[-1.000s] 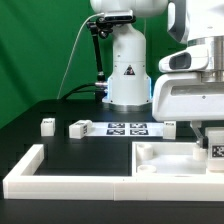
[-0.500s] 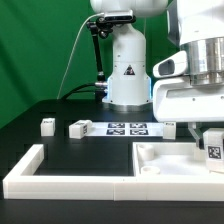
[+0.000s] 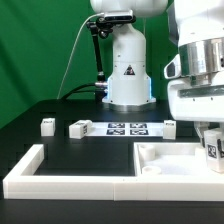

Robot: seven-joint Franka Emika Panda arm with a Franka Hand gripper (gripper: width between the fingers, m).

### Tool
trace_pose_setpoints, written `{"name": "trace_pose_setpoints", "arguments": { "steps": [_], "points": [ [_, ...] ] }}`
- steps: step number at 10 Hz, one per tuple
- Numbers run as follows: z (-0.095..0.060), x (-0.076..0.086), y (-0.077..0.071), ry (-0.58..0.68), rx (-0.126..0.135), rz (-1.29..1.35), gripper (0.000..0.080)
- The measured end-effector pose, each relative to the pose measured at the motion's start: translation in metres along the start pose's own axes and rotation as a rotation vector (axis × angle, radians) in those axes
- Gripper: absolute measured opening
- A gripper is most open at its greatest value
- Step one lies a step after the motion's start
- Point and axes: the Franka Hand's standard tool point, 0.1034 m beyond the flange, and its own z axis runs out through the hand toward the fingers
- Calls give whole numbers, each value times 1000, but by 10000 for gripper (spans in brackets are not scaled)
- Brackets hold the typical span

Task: Assemble one leg

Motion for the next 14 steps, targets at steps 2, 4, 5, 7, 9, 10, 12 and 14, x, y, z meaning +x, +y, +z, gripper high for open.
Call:
{"name": "trace_pose_setpoints", "arguments": {
  "steps": [2,4,5,7,9,10,12,14],
  "points": [
    [1,-3,1,-13,1,208,291],
    [1,-2,1,-24,0,357,291],
    [1,-3,1,-25,0,378,291],
    [1,-3,1,-31,0,450,343],
    [1,-3,1,-33,-2,351,478],
    [0,-3,0,-38,-9,312,616],
    [-1,-3,-1,-37,-17,0,640],
    [-1,-7,-5,-38,-36,-269,648]
  ]
}}
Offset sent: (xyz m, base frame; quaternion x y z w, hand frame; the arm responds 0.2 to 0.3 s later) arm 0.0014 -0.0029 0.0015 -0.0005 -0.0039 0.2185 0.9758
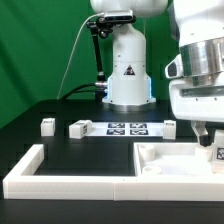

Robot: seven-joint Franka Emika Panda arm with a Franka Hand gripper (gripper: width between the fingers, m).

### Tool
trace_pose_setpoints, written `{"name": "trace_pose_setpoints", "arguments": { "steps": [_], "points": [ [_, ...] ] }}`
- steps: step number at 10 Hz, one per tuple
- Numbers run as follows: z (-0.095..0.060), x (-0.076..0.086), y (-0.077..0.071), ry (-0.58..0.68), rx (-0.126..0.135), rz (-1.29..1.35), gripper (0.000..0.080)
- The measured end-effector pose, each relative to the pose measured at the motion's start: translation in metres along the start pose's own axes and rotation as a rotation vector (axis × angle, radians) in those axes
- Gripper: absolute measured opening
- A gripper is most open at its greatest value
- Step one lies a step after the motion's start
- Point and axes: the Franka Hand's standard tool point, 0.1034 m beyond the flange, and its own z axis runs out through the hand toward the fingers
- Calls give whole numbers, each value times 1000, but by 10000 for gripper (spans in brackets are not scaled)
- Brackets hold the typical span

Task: Assemble one leg

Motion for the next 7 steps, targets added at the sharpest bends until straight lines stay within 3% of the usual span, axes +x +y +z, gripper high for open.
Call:
{"name": "trace_pose_setpoints", "arguments": {
  "steps": [2,5,7],
  "points": [
    [0,-3,-5,10,-23,-221,649],
    [-2,-5,-7,9,-81,-565,649],
    [-3,5,-3,9,-89,-779,649]
  ]
}}
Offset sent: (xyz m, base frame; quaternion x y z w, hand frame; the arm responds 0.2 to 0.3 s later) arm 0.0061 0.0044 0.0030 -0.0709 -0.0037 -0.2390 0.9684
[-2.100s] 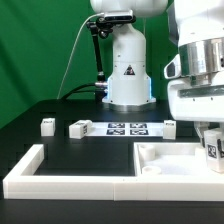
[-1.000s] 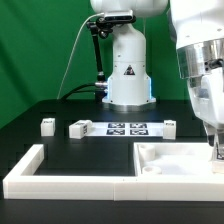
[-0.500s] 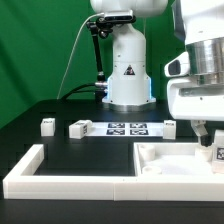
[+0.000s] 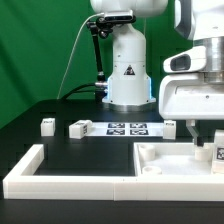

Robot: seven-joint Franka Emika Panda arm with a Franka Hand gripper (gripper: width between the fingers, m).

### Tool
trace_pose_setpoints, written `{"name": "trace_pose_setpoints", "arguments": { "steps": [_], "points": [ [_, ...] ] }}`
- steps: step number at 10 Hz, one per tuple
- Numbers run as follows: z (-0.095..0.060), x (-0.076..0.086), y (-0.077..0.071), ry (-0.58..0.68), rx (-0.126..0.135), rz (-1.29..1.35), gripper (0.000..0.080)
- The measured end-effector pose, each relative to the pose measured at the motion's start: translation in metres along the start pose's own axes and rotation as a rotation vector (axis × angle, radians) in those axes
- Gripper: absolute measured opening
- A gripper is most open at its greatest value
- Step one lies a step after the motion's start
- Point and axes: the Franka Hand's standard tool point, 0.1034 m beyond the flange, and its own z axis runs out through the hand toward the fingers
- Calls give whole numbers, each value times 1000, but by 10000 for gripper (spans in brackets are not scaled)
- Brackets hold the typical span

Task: Assemble one leg

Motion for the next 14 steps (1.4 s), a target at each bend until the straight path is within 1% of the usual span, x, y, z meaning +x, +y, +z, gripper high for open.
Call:
{"name": "trace_pose_setpoints", "arguments": {
  "steps": [2,4,5,8,10,11,12,14],
  "points": [
    [0,0,0,0,1,-101,649],
    [0,0,0,0,1,-93,387],
    [0,0,0,0,1,-93,290],
    [0,0,0,0,1,-64,290],
    [1,0,3,28,18,208,290],
    [1,-1,5,44,30,345,290],
    [1,-1,6,44,49,449,291],
    [1,-3,9,25,96,763,292]
  ]
}}
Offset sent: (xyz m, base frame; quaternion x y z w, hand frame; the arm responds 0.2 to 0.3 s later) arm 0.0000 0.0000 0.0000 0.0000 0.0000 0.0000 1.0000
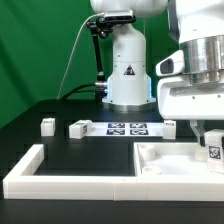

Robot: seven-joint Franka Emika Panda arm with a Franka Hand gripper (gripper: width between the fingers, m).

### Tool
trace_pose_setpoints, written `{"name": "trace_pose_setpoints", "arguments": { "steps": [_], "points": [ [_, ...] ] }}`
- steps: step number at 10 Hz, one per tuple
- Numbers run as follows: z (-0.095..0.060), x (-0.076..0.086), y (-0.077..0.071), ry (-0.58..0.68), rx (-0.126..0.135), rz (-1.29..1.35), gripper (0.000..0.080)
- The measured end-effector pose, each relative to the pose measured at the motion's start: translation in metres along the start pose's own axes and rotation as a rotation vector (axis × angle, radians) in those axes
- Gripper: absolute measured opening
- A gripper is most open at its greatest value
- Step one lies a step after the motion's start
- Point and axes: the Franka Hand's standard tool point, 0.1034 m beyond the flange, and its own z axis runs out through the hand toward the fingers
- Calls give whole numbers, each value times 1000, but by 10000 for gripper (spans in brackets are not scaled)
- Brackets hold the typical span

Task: Assemble one leg

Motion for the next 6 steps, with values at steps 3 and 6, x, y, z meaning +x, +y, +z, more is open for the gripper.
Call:
{"name": "trace_pose_setpoints", "arguments": {
  "steps": [3,6],
  "points": [
    [0,-4,0,-17,6,433,295],
    [1,-8,-1,-26,1,658,295]
  ]
}}
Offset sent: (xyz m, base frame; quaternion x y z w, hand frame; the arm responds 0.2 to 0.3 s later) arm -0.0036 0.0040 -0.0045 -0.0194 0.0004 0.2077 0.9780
